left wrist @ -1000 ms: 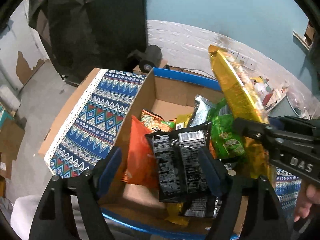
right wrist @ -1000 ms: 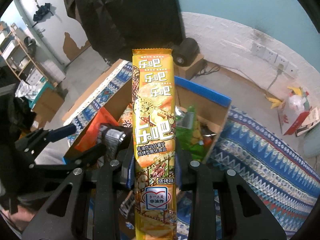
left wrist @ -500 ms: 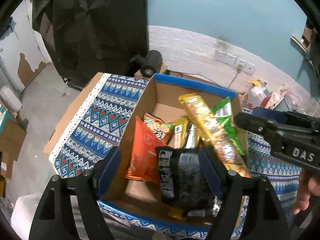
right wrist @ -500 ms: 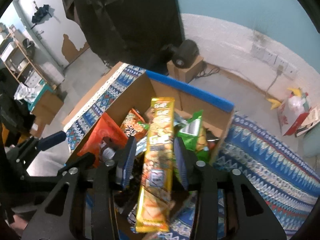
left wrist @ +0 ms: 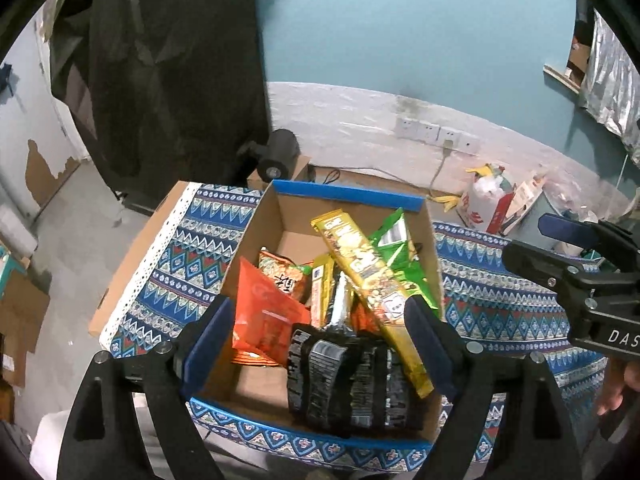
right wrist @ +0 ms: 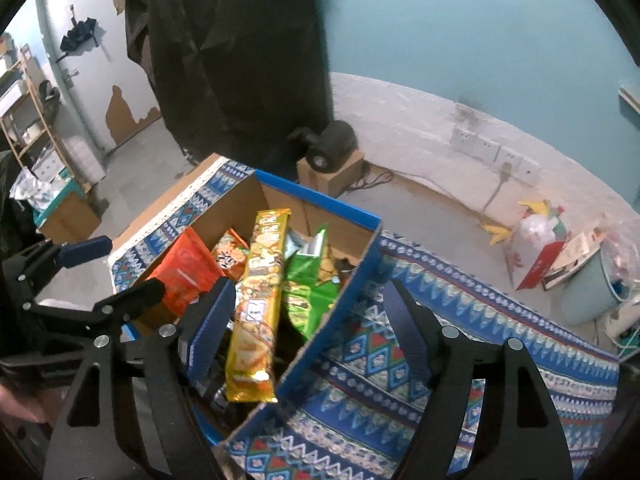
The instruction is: Organize snacks
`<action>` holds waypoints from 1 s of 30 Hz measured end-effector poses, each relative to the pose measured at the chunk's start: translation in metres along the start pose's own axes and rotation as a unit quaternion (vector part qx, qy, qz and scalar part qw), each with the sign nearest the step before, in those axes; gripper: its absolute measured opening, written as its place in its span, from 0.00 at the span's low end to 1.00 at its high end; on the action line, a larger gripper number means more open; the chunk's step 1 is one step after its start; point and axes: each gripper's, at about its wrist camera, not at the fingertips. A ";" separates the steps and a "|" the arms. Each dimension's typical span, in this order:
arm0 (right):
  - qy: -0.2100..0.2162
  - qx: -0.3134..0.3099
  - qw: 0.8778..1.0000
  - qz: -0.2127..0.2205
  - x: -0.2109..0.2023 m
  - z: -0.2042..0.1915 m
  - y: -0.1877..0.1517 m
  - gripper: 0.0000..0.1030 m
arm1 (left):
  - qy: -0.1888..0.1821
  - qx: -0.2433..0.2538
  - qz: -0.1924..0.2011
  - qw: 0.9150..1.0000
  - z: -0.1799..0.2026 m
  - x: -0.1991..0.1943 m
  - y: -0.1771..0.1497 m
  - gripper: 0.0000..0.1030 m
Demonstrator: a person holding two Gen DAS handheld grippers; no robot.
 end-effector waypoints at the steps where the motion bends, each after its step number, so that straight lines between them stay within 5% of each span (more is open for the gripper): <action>1: -0.002 -0.001 1.000 0.002 -0.004 0.001 -0.001 0.74 | -0.002 0.000 0.001 1.000 -0.001 -0.001 0.000 0.85; 15: -0.025 0.007 0.999 0.026 -0.039 0.020 -0.026 0.75 | -0.018 -0.003 0.036 0.999 0.007 -0.026 -0.011 0.97; 30: -0.037 0.002 0.999 0.024 -0.048 0.033 -0.039 0.75 | -0.012 0.026 0.050 0.998 0.030 -0.032 -0.018 0.98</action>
Point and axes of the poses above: each gripper's, at about its wrist camera, not at the fingertips, and x roughly the way its jaws point, z to its right, y to its top, and after that the axes turned 14 degrees about y, right-handed
